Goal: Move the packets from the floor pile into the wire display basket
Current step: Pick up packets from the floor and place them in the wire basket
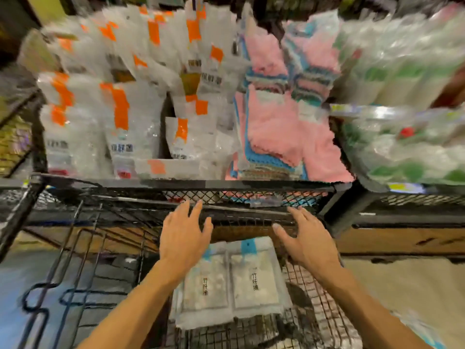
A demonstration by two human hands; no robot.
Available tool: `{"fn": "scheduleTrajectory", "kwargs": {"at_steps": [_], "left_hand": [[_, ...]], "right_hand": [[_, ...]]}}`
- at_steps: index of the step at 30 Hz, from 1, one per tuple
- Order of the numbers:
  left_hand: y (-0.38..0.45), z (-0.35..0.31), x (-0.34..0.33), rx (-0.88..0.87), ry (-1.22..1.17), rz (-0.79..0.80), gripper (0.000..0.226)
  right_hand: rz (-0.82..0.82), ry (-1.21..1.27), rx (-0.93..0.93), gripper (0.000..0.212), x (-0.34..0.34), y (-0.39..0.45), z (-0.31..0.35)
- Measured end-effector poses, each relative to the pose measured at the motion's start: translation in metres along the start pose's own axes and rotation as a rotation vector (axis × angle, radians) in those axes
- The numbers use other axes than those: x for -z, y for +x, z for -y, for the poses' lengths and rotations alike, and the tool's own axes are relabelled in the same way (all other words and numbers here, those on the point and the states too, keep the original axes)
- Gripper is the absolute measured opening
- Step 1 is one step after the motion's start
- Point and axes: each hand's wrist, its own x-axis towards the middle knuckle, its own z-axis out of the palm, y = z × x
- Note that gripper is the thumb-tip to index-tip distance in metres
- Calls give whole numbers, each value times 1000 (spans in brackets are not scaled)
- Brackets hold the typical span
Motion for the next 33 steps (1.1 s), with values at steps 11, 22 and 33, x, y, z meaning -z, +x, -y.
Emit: {"fn": "scheduleTrajectory", "kwargs": {"at_steps": [11, 22, 33], "left_hand": [[-14, -47, 177, -196, -24, -188, 65], [-44, -110, 254, -625, 63, -185, 69], [-142, -234, 225, -1011, 17, -95, 60]], "right_hand": [[-189, 12, 44, 78, 191, -54, 33], [-378, -69, -247, 80, 268, -169, 20], [-531, -59, -627, 78, 277, -343, -63]]}}
